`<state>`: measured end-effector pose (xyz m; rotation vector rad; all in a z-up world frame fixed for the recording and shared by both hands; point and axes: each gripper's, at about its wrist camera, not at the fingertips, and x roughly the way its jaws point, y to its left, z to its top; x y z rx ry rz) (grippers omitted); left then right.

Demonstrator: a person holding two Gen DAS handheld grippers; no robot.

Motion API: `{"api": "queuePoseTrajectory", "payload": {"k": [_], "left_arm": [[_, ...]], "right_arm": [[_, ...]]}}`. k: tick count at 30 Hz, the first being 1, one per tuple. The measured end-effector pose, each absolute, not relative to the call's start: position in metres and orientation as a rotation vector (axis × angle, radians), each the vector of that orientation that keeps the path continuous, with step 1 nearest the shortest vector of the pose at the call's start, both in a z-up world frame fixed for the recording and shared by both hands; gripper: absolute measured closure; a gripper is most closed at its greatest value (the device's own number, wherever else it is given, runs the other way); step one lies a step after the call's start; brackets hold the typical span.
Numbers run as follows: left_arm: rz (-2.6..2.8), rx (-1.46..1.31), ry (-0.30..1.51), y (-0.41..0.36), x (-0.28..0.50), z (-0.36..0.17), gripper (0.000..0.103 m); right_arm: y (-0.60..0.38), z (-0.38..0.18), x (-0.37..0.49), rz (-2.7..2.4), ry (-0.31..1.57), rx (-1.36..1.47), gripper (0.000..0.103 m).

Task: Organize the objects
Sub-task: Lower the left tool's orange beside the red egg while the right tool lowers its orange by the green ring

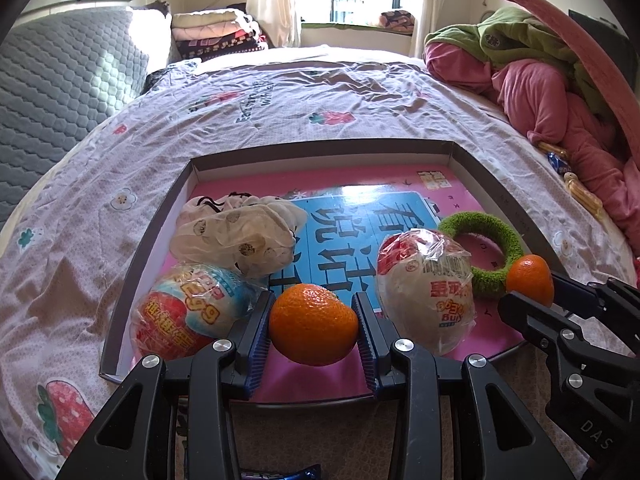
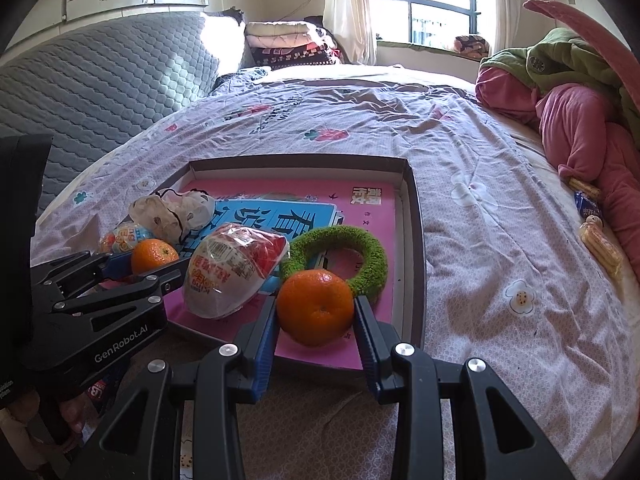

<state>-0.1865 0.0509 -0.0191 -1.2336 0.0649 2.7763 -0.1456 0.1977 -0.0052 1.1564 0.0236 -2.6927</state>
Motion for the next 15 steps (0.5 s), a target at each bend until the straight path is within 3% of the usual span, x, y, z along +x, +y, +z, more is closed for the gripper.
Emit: {"api": "queuePoseTrajectory", "payload": {"k": [15], "left_arm": [[2.76, -1.265, 0.042, 0.0502, -0.1913, -0.0248, 0.063]], "right_arm": [[0.1951, -0.0123, -0.1536, -2.719, 0.028, 1.164, 0.065]]}}
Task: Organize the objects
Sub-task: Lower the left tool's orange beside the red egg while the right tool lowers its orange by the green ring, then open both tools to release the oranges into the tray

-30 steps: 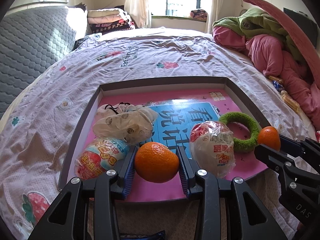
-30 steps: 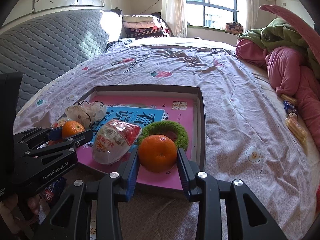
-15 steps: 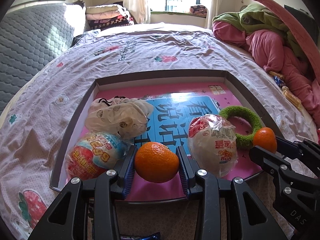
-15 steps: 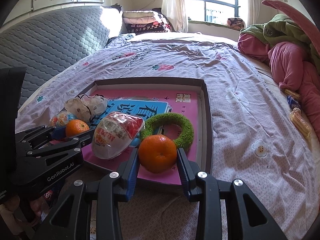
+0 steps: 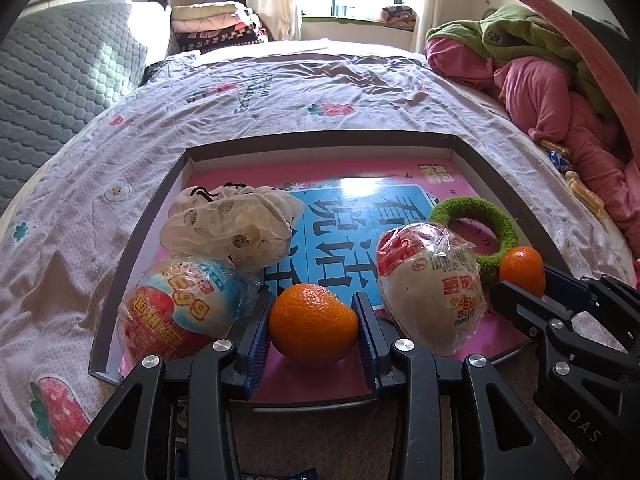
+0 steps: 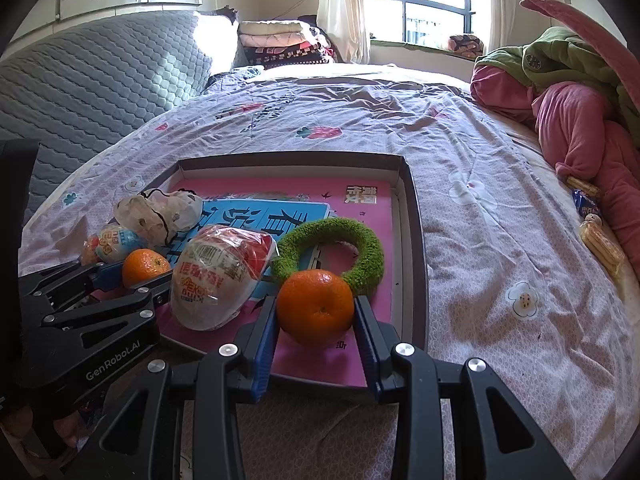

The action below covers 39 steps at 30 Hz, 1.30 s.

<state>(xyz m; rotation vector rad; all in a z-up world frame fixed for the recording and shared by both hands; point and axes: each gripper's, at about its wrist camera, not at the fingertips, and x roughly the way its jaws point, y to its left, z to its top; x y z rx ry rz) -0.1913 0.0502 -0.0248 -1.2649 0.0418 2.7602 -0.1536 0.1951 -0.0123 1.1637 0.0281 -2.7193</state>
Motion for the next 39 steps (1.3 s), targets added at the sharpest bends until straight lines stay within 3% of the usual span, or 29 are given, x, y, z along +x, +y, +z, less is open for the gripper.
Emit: {"api": "queuePoseTrajectory", "payload": {"k": [35, 39], "left_arm": [[2.661, -1.282, -0.173, 0.034, -0.194, -0.023, 0.057], [2.659, -1.24, -0.188, 0.034, -0.19, -0.017, 0.051]], "right_arm": [[0.196, -0.003, -0.145, -2.718, 0.014, 1.15, 0.064], [0.196, -0.001, -0.144, -2.722, 0.018, 1.144, 0.064]]}}
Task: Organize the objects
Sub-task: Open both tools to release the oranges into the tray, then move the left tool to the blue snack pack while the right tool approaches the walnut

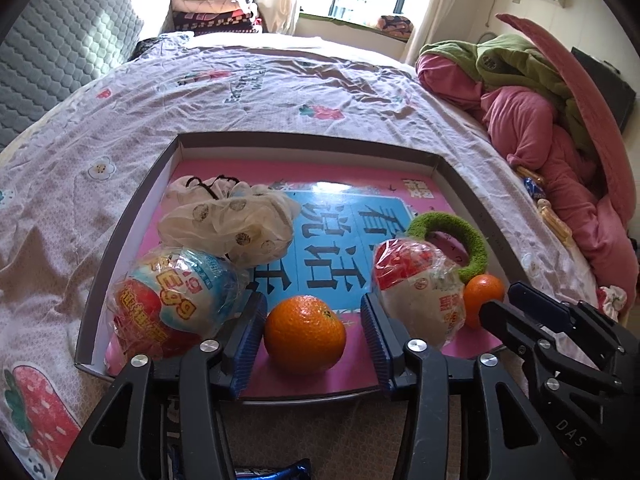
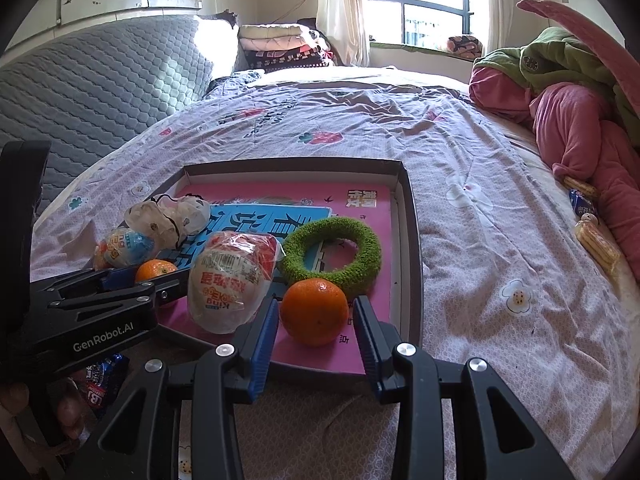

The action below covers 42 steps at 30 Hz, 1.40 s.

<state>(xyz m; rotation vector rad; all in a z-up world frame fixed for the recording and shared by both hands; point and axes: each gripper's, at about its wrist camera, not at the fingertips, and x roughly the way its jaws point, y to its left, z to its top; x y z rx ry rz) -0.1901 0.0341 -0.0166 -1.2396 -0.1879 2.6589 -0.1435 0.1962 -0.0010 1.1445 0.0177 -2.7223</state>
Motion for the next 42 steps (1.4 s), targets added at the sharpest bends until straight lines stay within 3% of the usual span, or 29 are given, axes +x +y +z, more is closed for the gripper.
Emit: {"api": "queuePoseTrajectory", "payload": {"k": [5, 16, 42], "left_arm": [[2.673, -1.178, -0.17, 0.035, -0.182, -0.006, 0.05], [2.732, -1.094, -0.119, 0.024, -0.156, 0.016, 0.042], [2.801, -1.094, -0.065, -0.025, -0.111, 0.029, 0.037]], "right_arm": [[0.196, 0.003, -0.14, -2.728, 0.012, 1.121, 0.064], [0.193, 0.022, -0.121, -2.745, 0.012, 1.028, 0.05], [0.148, 0.038, -0.077, -2.642, 0.082, 0.935, 0.04]]}}
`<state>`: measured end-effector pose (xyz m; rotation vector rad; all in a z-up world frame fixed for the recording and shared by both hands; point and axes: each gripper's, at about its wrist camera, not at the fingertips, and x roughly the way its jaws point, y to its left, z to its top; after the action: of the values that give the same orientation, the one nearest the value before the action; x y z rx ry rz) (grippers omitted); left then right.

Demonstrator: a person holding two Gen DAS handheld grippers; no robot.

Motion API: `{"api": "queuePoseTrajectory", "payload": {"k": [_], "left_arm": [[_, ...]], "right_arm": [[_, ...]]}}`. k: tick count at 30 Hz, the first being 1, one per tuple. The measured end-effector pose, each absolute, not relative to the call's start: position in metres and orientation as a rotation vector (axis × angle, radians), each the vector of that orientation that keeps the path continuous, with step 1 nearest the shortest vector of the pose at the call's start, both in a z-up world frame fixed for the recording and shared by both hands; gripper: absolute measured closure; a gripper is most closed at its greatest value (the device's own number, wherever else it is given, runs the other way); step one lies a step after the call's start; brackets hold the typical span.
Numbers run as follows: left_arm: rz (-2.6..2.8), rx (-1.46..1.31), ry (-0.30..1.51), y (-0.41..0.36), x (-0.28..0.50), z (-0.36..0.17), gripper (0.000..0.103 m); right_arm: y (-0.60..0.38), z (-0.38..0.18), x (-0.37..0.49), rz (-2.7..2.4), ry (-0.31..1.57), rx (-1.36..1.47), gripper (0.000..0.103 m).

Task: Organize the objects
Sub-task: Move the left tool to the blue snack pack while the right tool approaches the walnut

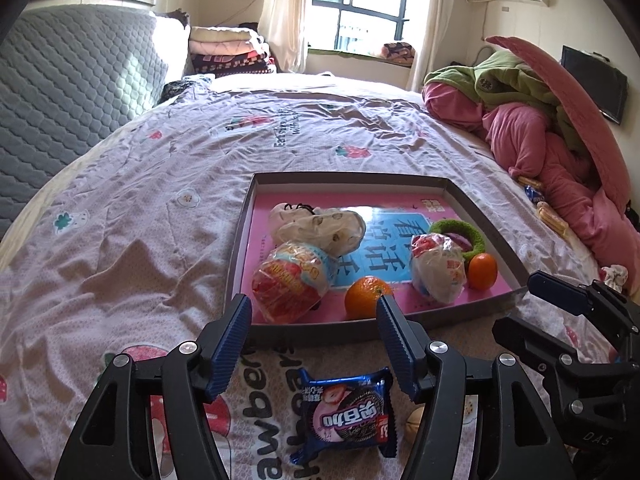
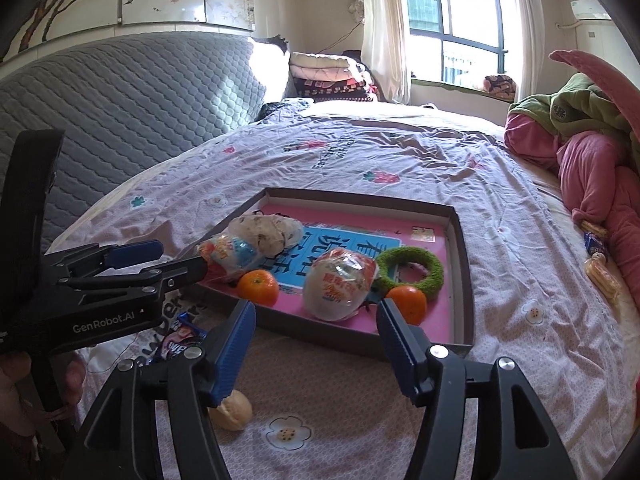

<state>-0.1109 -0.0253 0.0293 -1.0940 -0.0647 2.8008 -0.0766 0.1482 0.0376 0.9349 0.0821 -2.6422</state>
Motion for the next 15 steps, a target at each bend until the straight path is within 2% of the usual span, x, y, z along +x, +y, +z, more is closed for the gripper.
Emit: {"api": "queuePoseTrajectory", "payload": {"k": [15], "left_arm": [[2.766, -1.165, -0.038, -0.027, -0.099, 0.017, 0.037]], "right_arm": [[0.135, 0.025, -0.058, -2.567, 0.177, 0.973, 0.04]]}}
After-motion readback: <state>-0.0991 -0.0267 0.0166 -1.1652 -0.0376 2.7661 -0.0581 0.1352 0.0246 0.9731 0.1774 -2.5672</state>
